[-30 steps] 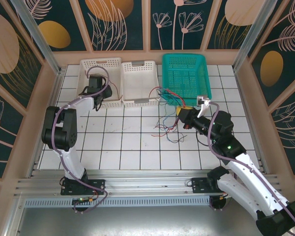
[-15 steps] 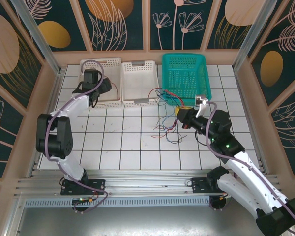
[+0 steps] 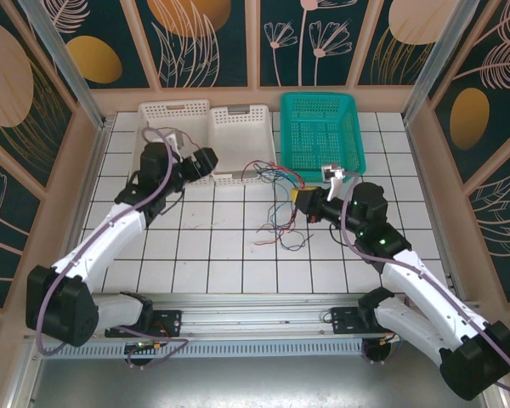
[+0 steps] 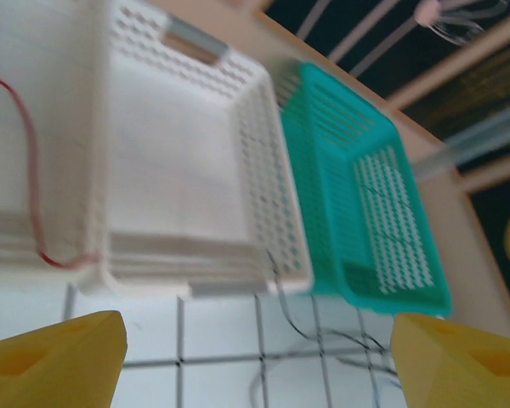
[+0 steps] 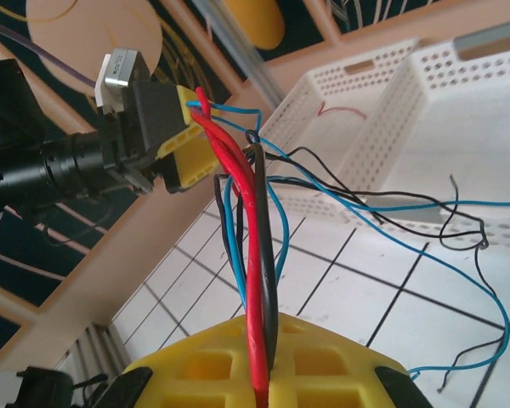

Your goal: Untangle the cables

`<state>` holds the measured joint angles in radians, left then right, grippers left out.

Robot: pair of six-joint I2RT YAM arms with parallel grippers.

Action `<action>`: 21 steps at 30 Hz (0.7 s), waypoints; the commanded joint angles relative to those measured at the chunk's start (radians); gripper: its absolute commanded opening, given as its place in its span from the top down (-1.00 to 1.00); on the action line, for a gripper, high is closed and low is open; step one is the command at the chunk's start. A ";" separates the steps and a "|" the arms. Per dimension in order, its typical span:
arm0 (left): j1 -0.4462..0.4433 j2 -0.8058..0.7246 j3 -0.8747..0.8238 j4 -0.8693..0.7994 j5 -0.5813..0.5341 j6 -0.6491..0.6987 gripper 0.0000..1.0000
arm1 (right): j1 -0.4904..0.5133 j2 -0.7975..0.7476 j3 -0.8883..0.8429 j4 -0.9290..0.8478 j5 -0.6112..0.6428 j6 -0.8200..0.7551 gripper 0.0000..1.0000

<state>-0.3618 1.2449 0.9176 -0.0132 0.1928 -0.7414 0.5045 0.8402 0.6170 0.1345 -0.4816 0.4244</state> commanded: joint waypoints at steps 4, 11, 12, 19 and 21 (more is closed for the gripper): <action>-0.022 -0.132 -0.140 0.146 0.140 -0.070 -0.62 | 0.018 0.036 -0.005 0.104 -0.167 -0.011 1.00; -0.037 -0.231 -0.283 0.280 0.291 -0.051 -0.61 | 0.031 0.091 -0.018 0.159 -0.266 0.009 1.00; -0.038 -0.247 -0.308 0.316 0.323 -0.057 -0.60 | 0.032 0.099 -0.018 0.166 -0.285 0.011 1.00; -0.043 -0.366 -0.427 0.426 0.406 -0.068 -0.56 | 0.032 0.141 -0.002 0.190 -0.349 0.018 1.00; -0.042 -0.376 -0.454 0.475 0.430 -0.092 -0.55 | 0.032 0.150 -0.002 0.206 -0.373 0.025 1.00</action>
<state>-0.3996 0.8883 0.4934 0.3416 0.5560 -0.8066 0.5285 0.9871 0.6086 0.2565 -0.7818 0.4324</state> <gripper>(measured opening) 0.777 0.062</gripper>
